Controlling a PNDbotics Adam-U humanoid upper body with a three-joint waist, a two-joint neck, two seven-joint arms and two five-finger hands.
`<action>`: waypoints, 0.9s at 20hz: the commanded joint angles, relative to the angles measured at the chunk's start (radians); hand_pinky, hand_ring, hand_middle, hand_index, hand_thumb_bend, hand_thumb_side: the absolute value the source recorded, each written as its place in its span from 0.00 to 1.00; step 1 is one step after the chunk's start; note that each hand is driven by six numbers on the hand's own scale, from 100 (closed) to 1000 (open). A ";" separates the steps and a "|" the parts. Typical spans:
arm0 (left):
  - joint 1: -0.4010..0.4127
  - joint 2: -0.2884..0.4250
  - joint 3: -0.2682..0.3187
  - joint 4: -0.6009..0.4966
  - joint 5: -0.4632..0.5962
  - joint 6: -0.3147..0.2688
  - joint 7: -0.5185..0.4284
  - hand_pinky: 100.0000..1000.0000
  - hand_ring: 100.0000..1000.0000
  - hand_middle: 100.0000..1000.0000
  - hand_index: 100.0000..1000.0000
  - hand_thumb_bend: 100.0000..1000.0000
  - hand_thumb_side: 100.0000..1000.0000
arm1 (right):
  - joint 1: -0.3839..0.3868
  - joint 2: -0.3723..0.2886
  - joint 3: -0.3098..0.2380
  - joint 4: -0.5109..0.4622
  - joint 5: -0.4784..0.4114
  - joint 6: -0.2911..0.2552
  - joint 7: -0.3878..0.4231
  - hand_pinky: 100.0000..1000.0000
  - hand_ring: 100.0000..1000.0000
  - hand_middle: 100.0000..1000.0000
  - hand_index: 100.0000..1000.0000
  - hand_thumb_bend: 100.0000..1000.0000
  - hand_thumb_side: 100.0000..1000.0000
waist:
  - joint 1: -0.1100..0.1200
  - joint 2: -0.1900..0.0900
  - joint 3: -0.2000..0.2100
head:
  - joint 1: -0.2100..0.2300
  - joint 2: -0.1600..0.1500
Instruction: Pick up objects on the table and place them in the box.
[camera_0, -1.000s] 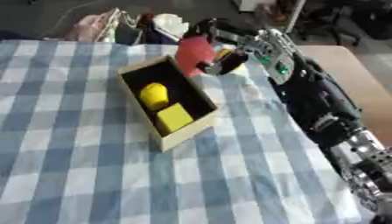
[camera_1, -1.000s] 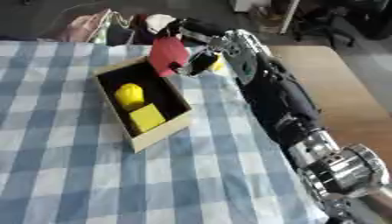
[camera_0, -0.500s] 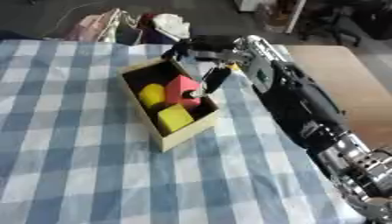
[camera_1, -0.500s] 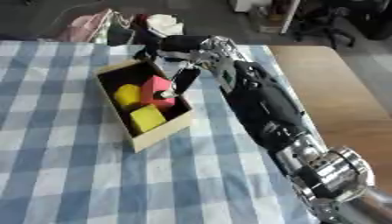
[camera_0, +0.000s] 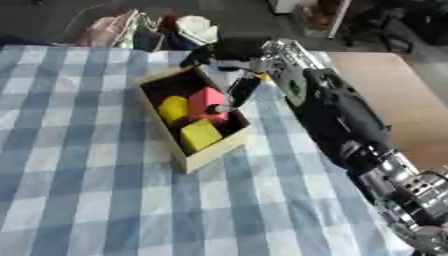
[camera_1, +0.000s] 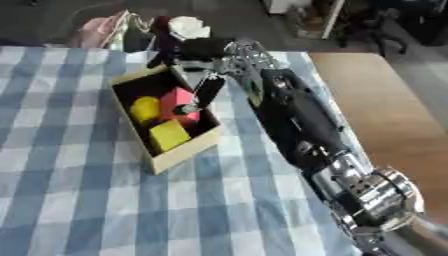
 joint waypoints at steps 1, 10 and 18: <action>-0.004 0.007 0.009 -0.013 0.009 0.000 -0.002 0.75 0.67 0.54 0.74 0.00 0.46 | -0.045 -0.034 -0.063 0.022 -0.056 0.063 -0.029 0.73 0.80 0.88 0.98 0.24 0.31 | 0.008 -0.020 0.002 | 0.000 -0.006; -0.018 0.006 0.003 -0.016 0.009 0.000 -0.011 0.75 0.66 0.54 0.74 0.00 0.46 | -0.110 -0.034 -0.218 0.227 -0.078 0.330 -0.206 0.68 0.78 0.85 0.96 0.07 0.27 | 0.002 -0.003 0.023 | -0.015 -0.017; -0.024 0.006 0.002 -0.019 0.008 -0.003 -0.011 0.75 0.67 0.54 0.74 0.00 0.46 | -0.105 -0.029 -0.235 0.355 -0.038 0.446 -0.364 0.68 0.78 0.86 0.96 0.04 0.30 | 0.001 0.009 0.039 | -0.023 -0.021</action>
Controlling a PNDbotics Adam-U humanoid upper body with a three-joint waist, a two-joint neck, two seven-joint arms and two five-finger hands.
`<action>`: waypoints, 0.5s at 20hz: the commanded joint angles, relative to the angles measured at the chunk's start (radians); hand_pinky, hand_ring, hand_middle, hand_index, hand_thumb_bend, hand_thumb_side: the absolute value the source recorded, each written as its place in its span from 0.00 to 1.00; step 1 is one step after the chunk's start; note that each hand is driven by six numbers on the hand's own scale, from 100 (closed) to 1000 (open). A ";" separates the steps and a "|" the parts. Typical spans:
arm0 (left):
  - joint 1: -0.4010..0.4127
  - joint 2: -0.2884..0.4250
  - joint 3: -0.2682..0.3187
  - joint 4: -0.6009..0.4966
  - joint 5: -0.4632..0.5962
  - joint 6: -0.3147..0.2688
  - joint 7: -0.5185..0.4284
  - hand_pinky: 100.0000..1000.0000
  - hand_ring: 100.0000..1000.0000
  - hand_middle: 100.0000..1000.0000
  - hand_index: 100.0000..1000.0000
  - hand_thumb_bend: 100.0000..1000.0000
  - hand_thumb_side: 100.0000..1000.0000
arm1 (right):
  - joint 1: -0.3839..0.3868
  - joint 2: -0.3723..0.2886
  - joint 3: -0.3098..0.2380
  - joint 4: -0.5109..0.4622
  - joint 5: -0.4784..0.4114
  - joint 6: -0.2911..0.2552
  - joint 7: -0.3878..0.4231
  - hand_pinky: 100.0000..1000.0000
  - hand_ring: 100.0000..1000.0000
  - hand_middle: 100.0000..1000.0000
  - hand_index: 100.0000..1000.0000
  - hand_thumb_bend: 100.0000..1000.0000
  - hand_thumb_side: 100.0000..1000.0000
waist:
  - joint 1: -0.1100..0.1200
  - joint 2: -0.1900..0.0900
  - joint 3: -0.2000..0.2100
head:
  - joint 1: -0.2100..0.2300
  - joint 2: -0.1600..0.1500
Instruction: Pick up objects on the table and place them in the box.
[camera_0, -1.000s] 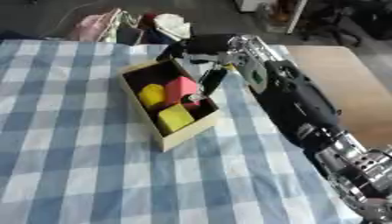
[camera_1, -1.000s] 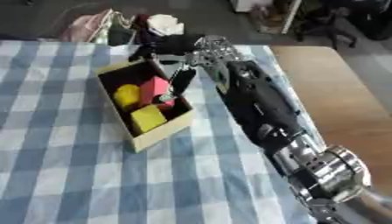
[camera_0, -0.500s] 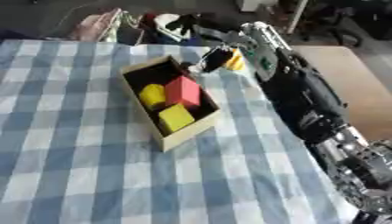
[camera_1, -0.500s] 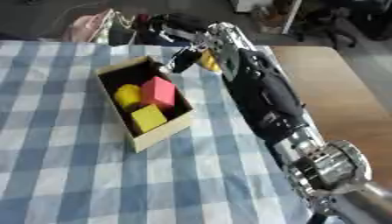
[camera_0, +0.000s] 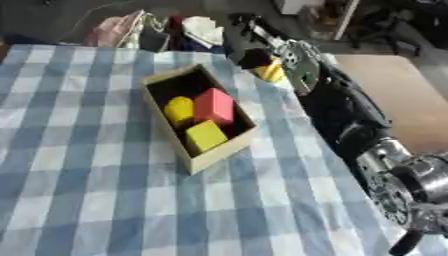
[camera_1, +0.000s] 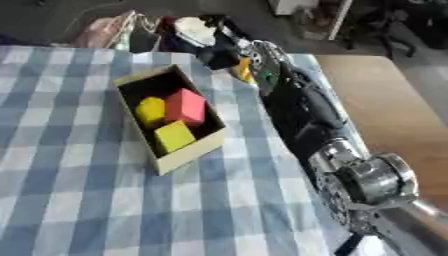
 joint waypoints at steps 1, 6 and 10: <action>-0.013 0.014 0.002 -0.019 0.008 -0.003 -0.003 0.75 0.67 0.54 0.74 0.00 0.46 | -0.019 -0.019 -0.005 0.028 0.024 0.031 -0.044 0.68 0.78 0.86 0.96 0.04 0.30 | 0.002 0.000 0.003 | -0.006 -0.012; -0.013 0.013 0.002 -0.020 0.009 -0.005 -0.004 0.75 0.67 0.54 0.74 0.00 0.45 | -0.015 -0.018 -0.004 0.064 0.055 0.062 -0.068 0.69 0.78 0.86 0.96 0.03 0.29 | 0.005 0.000 0.004 | -0.010 -0.013; -0.014 0.013 0.001 -0.020 0.009 -0.005 -0.005 0.75 0.67 0.54 0.74 0.00 0.45 | -0.014 -0.022 0.000 0.077 0.094 0.095 -0.076 0.71 0.81 0.87 0.96 0.07 0.27 | 0.005 0.000 0.005 | -0.010 -0.013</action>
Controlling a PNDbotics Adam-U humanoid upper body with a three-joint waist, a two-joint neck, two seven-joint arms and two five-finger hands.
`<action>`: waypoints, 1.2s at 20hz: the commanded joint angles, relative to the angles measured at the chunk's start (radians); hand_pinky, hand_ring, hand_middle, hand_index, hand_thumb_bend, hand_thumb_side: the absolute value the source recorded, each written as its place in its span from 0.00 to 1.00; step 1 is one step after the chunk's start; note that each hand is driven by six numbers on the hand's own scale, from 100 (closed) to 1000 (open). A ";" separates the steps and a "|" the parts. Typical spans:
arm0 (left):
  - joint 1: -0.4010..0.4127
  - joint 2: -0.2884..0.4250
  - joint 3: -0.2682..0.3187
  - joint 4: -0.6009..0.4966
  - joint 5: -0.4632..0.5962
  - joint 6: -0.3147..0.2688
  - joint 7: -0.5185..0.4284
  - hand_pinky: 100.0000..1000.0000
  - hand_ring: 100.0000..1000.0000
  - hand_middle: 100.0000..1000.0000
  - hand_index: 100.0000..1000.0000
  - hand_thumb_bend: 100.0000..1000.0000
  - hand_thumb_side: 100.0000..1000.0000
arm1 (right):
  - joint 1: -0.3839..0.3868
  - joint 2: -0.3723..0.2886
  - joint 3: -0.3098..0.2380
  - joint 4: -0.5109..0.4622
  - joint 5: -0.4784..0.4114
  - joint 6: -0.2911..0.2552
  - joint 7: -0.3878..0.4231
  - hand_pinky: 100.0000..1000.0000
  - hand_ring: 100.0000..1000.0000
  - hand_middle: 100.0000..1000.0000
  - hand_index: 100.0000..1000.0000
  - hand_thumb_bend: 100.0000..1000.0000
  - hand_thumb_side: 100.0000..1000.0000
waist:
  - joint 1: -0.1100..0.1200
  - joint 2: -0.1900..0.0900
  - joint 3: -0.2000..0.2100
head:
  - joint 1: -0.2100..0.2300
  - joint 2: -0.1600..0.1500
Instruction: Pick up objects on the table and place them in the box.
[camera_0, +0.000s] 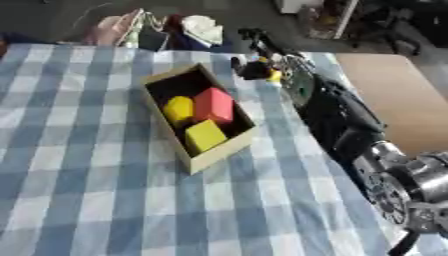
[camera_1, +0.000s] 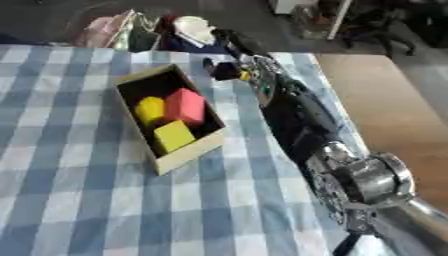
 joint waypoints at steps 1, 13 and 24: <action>-0.010 0.013 0.001 -0.020 0.009 -0.002 -0.002 0.75 0.67 0.54 0.74 0.00 0.45 | -0.019 -0.024 0.001 -0.002 0.043 0.032 -0.011 0.71 0.81 0.87 0.96 0.08 0.26 | 0.006 0.000 0.002 | -0.003 -0.013; -0.009 0.013 0.001 -0.020 0.010 -0.002 -0.003 0.75 0.67 0.54 0.74 0.00 0.45 | -0.010 -0.040 -0.010 0.008 0.137 0.131 -0.061 0.73 0.83 0.88 0.96 0.12 0.23 | 0.006 0.000 0.003 | 0.000 -0.015; -0.007 0.013 0.003 -0.021 0.009 -0.003 -0.004 0.75 0.67 0.54 0.74 0.00 0.45 | 0.001 -0.074 -0.016 0.025 0.130 0.180 -0.113 0.72 0.83 0.87 0.96 0.11 0.21 | 0.005 0.002 0.002 | 0.004 -0.018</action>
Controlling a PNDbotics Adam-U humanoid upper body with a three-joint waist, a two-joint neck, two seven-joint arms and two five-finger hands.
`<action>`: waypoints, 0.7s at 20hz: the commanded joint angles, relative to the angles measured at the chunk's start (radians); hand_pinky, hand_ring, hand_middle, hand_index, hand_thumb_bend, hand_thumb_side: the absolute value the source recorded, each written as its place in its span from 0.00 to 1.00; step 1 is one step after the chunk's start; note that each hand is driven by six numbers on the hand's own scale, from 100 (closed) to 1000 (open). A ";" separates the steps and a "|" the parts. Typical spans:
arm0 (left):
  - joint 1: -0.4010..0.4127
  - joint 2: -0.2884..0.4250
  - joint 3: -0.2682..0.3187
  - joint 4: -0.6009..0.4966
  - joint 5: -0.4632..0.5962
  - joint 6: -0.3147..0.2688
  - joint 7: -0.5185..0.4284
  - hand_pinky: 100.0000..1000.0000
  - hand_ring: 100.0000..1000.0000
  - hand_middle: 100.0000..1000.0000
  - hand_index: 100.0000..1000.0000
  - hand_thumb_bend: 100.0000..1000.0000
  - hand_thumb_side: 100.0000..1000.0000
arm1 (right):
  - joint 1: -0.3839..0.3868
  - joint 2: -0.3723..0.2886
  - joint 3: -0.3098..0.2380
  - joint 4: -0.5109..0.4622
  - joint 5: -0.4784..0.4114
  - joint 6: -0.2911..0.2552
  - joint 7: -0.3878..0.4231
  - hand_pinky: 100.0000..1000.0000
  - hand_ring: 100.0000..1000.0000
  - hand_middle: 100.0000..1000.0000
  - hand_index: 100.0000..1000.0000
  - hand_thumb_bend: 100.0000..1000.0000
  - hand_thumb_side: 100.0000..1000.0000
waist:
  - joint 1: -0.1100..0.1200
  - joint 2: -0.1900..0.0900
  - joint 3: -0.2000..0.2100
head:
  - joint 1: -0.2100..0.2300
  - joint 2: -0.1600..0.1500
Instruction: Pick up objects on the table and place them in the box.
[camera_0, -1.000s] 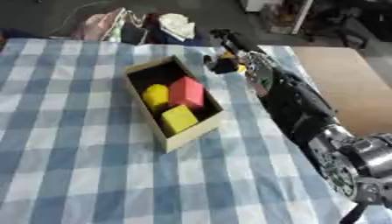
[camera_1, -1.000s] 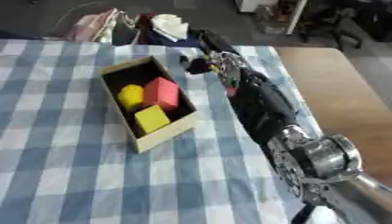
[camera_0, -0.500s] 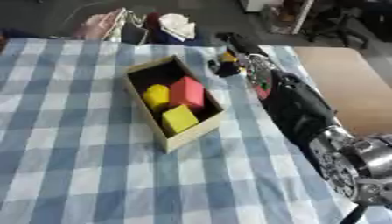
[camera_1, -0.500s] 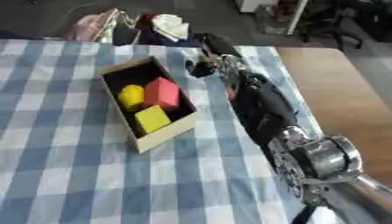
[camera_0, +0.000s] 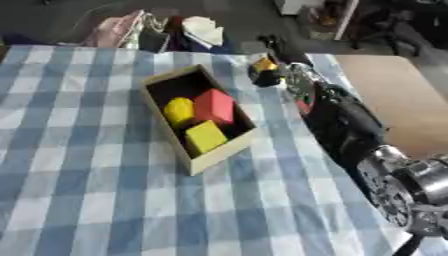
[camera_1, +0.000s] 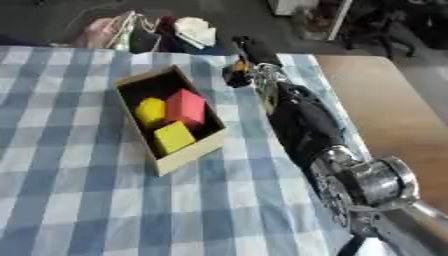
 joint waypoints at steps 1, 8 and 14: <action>-0.006 0.013 0.003 -0.021 0.008 -0.003 -0.002 0.75 0.67 0.54 0.74 0.00 0.45 | -0.015 -0.046 -0.008 -0.002 -0.013 0.008 -0.009 0.72 0.83 0.87 0.96 0.11 0.21 | 0.005 0.002 0.000 | 0.002 -0.010; -0.007 0.012 0.003 -0.021 0.008 -0.003 -0.004 0.75 0.67 0.54 0.74 0.00 0.45 | -0.002 -0.055 -0.003 0.025 -0.039 0.018 -0.009 0.72 0.82 0.85 0.95 0.10 0.22 | 0.006 0.004 -0.002 | 0.002 -0.009; -0.006 0.011 0.004 -0.022 0.007 -0.004 -0.004 0.75 0.67 0.54 0.74 0.00 0.45 | 0.008 -0.053 0.005 0.051 -0.041 0.031 0.020 0.72 0.81 0.83 0.93 0.08 0.23 | 0.007 0.007 0.000 | 0.002 -0.008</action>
